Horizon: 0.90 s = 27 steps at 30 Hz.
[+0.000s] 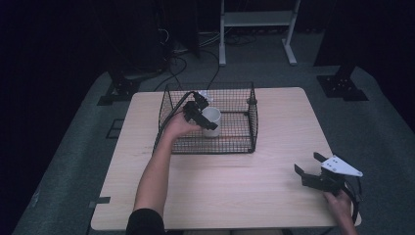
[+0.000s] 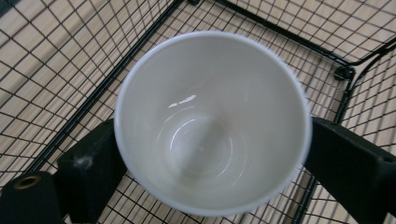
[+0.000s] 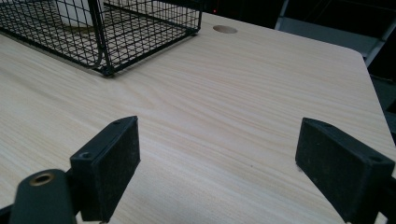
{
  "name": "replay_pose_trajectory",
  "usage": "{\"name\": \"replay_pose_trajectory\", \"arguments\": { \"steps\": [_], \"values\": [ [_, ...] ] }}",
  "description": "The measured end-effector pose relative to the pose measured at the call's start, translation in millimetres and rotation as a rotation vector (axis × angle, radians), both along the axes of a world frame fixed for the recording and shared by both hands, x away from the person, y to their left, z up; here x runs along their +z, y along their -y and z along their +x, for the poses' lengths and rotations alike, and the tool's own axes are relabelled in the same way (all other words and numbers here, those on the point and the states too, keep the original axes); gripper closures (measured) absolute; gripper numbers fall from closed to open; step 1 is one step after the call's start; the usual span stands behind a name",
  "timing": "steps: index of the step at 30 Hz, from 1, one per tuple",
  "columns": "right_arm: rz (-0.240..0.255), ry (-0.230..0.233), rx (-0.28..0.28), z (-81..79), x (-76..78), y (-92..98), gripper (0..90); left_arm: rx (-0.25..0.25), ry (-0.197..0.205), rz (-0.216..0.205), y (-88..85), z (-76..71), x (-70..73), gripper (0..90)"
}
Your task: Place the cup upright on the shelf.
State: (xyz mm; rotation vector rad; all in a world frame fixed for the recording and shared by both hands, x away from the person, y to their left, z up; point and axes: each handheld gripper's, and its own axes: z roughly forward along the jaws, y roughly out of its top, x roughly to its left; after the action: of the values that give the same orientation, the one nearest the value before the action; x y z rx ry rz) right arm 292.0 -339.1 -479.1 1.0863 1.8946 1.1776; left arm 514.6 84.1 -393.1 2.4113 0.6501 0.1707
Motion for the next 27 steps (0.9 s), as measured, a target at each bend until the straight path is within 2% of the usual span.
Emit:
{"name": "replay_pose_trajectory", "arguments": {
  "steps": [3, 14, 21, 27],
  "values": [
    [-0.001, -0.001, 0.001, 0.0, 0.0, -0.2, 13.1, 0.006, 0.017, 0.009, -0.5, -3.6, 4.2, 7.4],
    [-0.002, -0.002, 0.0, 0.3, 0.0, -0.2, 13.1, 0.028, 0.071, -0.017, -9.0, -13.0, 19.7, 5.8],
    [-0.002, -0.002, -0.001, 0.1, 0.0, -0.3, 13.1, 0.04, 0.11, -0.028, -19.0, -23.9, 30.8, 5.8],
    [-0.002, -0.002, -0.003, 0.3, 0.0, -0.3, 13.1, 0.039, 0.12, -0.043, -26.1, -34.6, 38.6, 5.8]
  ]
}}
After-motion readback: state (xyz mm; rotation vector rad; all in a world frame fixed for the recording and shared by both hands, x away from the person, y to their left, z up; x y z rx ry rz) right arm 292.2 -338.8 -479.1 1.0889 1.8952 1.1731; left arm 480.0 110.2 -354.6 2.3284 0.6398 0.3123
